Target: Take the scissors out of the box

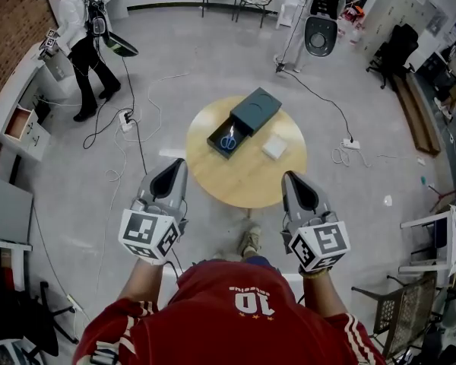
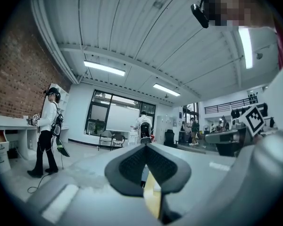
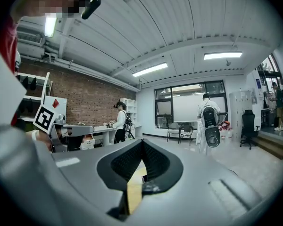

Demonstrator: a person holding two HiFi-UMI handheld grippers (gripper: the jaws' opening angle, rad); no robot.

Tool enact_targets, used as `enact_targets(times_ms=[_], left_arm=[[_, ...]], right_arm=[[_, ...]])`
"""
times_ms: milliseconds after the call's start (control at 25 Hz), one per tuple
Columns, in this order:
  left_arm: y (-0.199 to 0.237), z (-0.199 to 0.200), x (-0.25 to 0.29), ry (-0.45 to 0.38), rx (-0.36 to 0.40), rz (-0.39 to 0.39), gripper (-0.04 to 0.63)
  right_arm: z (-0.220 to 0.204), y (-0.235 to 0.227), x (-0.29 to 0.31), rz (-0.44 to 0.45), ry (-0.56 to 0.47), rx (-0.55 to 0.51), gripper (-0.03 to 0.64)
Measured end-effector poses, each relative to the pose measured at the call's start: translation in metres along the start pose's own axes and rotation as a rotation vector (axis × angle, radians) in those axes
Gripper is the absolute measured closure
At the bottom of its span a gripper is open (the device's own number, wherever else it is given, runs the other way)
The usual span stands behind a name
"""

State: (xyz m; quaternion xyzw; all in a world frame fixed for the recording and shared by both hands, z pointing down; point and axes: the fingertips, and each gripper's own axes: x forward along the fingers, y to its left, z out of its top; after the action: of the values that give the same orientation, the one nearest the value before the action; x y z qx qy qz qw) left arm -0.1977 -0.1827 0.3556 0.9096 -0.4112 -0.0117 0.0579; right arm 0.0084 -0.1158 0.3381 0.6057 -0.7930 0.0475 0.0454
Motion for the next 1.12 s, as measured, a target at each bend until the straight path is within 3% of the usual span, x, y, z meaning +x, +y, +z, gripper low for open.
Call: enact_targets(times_ms=[480, 1120], left_arm=[[0.006, 0.007, 0.010, -0.015, 0.019, 0.048, 0.592], [-0.025, 0.005, 0.101, -0.014, 0.038, 0.070, 0.594]], right_arm=[[0.015, -0.015, 0.029, 0.058, -0.065, 0.017, 0.618], [0.018, -0.097, 0.070, 0.113, -0.063, 0.047, 0.618]])
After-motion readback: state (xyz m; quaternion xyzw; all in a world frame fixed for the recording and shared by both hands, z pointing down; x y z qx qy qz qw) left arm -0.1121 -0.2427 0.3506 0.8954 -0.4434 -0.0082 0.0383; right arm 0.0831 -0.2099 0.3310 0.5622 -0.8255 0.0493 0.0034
